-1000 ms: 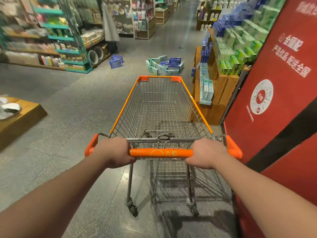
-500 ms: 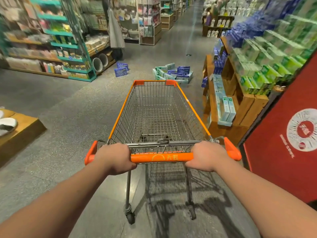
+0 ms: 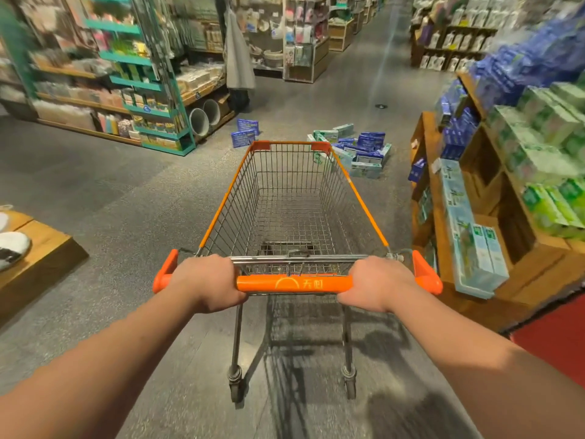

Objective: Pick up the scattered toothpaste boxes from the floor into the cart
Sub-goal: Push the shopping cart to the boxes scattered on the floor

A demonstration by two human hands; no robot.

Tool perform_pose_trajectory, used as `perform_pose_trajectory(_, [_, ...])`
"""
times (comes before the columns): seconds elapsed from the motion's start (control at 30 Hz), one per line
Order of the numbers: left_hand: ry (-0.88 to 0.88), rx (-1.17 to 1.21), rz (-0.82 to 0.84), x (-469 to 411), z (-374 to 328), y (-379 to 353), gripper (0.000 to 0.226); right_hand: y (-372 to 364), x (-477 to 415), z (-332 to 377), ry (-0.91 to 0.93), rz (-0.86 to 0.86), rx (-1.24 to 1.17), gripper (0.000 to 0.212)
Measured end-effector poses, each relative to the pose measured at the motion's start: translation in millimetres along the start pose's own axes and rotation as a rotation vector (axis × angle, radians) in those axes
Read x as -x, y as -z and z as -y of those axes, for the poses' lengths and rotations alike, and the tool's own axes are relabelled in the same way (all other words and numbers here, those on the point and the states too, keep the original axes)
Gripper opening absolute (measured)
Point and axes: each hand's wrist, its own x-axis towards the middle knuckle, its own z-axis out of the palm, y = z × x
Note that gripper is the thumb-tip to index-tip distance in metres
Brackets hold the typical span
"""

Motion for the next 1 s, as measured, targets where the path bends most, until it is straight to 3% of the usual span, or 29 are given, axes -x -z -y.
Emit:
perform_pose_trajectory(0.17, [0.005, -0.002, -0.003, -100, 39, 26, 0.036, 46, -106, -10, 0.026, 0.007, 0.002, 0.038])
perform_pose_trajectory(0.63, [0.035, 0.004, -0.012, -393, 167, 98, 0.036, 166, -416, -21, 0.058, -0.005, 0.048, 0.049])
perform_pose_trajectory(1.0, [0.063, 0.027, 0.016, -616, 250, 152, 0.039, 259, -638, -50, 0.046, -0.014, 0.013, 0.041])
